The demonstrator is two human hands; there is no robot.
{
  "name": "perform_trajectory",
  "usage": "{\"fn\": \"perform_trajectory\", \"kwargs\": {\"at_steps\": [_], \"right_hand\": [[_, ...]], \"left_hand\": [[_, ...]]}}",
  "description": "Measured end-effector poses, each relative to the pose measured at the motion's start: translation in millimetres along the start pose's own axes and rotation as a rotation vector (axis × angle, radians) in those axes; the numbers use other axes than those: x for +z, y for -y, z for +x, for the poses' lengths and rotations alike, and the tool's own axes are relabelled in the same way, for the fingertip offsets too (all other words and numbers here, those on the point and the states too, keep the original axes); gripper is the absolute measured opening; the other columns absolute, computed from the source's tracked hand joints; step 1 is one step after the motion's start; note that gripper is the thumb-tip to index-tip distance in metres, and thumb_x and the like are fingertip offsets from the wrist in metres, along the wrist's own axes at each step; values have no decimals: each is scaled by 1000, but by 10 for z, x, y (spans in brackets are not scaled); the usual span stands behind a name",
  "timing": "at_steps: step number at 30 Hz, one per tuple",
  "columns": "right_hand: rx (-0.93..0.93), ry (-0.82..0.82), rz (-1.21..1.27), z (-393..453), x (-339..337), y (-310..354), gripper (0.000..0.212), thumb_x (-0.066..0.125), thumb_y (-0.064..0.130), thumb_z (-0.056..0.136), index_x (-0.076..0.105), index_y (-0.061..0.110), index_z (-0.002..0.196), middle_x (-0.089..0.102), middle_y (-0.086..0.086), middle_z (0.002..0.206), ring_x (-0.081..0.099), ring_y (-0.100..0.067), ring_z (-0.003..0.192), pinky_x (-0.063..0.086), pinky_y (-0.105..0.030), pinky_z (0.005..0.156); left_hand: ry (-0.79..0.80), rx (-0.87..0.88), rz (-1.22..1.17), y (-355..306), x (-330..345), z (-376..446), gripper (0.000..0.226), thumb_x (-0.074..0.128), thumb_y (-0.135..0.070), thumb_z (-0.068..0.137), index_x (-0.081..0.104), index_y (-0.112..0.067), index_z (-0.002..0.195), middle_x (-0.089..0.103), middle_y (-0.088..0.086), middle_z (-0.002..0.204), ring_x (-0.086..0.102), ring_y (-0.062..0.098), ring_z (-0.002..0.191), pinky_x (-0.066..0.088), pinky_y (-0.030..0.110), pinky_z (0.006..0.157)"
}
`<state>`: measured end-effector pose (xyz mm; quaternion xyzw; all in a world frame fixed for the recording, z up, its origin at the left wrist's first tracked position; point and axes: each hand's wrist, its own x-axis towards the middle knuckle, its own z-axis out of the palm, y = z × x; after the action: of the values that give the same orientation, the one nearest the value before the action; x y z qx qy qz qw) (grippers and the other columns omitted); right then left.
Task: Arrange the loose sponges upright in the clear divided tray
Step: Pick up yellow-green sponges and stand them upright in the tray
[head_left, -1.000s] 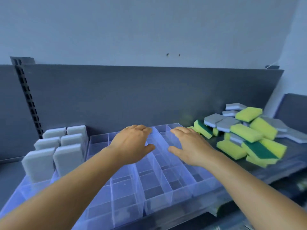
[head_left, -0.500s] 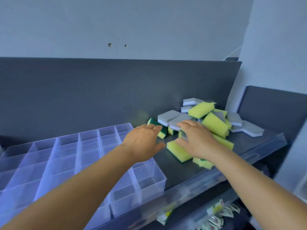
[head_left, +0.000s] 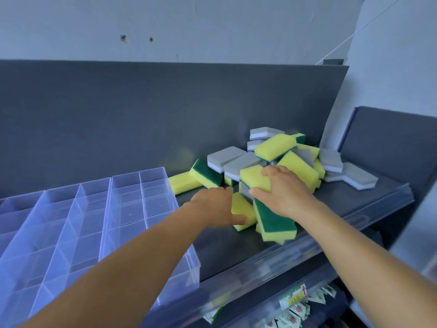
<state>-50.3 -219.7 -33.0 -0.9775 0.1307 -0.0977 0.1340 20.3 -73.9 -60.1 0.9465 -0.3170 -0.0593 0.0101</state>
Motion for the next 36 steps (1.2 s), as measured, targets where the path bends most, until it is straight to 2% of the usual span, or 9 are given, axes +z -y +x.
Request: {"fn": "perform_trajectory", "kwargs": {"at_steps": [4,7,11,16,18,22,28,32,36], "right_hand": [[35,-5,13,46,41,23,54,64,41,85,42,12,124,52,-10,125,53,-30,110,44,-36,82],[39,-41,26,73,58,24,52,64,35,85,38,12,124,49,-9,126,54,-29,106,41,-32,74],[7,-98,79,91,71,67,60,64,29,84,30,15,132,39,-7,133,55,-28,102,38,-30,70],[-38,-84,138,148,120,177,91,70,27,78,11,27,146,31,-7,138,52,-30,111,41,-32,77],[-60,-73,169,168,123,221,101,72,28,74,3,35,147,28,-7,135,50,-30,112,44,-37,86],[-100,-56,321,206,73,336,114,76,25,69,-9,50,143,32,-4,131,49,-26,110,45,-39,92],[-256,-52,411,224,34,770,103,78,30,71,8,46,144,32,2,124,44,-17,96,39,-28,74],[-325,-57,458,281,122,1224,90,77,42,73,18,36,142,33,0,140,46,-22,113,40,-33,86],[-428,-62,467,297,218,1764,78,71,47,78,27,28,139,38,1,137,44,-17,107,33,-28,82]], "left_hand": [[17,-13,-90,25,35,78,63,64,-59,77,46,-11,114,55,4,105,51,22,88,45,34,73],[-48,12,-24,30,10,67,65,68,-52,74,45,-8,116,39,5,104,47,22,83,41,32,68],[-158,-2,-20,96,-78,15,45,69,-35,74,47,-9,103,31,5,105,46,22,79,40,31,61],[-221,16,-143,165,-146,-50,51,66,-20,79,41,-9,122,46,11,117,49,25,90,46,33,70],[-258,3,-242,209,-179,-78,46,61,-14,83,40,-10,123,56,12,114,53,27,88,47,35,71],[-359,-49,-335,390,-350,-201,52,57,-12,86,40,-17,135,57,7,123,56,28,106,49,34,83],[-483,-65,-349,797,-618,-514,38,55,-17,87,54,-19,125,59,4,115,54,22,102,41,26,80],[-544,-122,-312,1162,-732,-829,35,56,-21,90,56,-20,124,56,4,109,52,20,97,35,23,78],[-571,-175,-255,1598,-810,-1209,34,54,-21,92,56,-20,126,50,1,102,44,14,89,29,21,72]]}}
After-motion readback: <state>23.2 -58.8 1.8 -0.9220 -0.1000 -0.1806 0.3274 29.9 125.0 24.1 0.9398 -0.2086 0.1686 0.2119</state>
